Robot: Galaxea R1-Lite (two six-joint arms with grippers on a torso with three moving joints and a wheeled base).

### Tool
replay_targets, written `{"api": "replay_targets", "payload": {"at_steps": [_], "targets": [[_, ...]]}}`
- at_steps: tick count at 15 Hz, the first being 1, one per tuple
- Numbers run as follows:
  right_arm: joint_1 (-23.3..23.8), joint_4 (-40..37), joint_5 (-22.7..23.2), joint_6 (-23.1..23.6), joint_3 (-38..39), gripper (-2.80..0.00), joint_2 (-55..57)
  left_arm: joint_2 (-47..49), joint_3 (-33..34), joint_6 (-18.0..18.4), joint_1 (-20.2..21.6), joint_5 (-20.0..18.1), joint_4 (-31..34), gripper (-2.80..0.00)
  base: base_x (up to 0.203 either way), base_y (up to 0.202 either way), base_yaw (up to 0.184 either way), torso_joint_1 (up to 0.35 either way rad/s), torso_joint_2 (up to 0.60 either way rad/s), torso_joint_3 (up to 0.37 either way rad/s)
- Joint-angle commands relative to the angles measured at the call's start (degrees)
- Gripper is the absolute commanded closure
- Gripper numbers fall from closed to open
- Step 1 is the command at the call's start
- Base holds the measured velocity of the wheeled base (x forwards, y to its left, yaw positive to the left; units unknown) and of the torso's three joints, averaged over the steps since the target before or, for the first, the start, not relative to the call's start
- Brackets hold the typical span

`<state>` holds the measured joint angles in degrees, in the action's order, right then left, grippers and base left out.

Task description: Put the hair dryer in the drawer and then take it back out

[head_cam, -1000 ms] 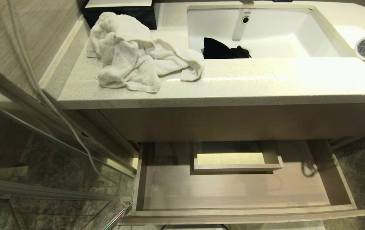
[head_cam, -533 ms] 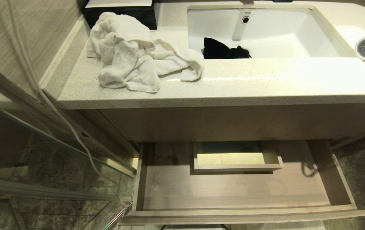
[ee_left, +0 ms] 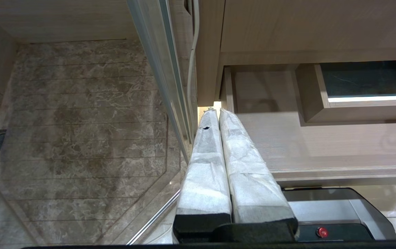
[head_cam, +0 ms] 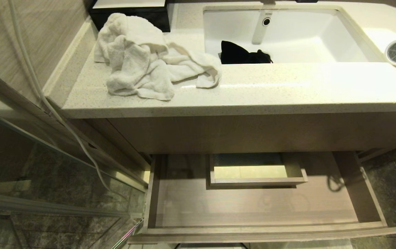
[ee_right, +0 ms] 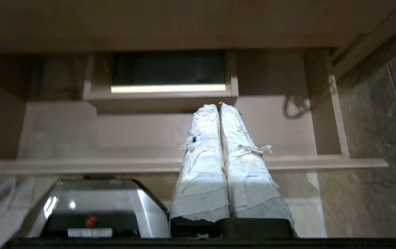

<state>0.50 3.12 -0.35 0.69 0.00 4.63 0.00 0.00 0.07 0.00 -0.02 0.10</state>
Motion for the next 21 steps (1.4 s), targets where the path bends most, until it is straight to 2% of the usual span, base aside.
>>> {"api": "replay_targets", "payload": {"at_steps": [1, 4, 21], "targets": [[-0.37, -2.74, -0.08, -1.79, 0.09, 0.00, -4.71, 0.00, 0.00, 0.01, 0.00, 0.02, -0.01, 0.00, 0.000, 0.000, 0.000, 0.000, 0.00, 0.000], [-0.32, -2.67, -0.26, -3.69, 0.09, 0.00, -4.71, -0.02, 0.08, 0.01, 0.00, 0.02, -0.01, 0.00, 0.000, 0.000, 0.000, 0.000, 0.00, 0.000], [-0.32, -2.59, -0.35, -4.74, 0.09, 0.00, -4.71, 0.00, 0.00, 0.01, 0.00, 0.02, -0.01, 0.00, 0.000, 0.000, 0.000, 0.000, 0.00, 0.000]]}}
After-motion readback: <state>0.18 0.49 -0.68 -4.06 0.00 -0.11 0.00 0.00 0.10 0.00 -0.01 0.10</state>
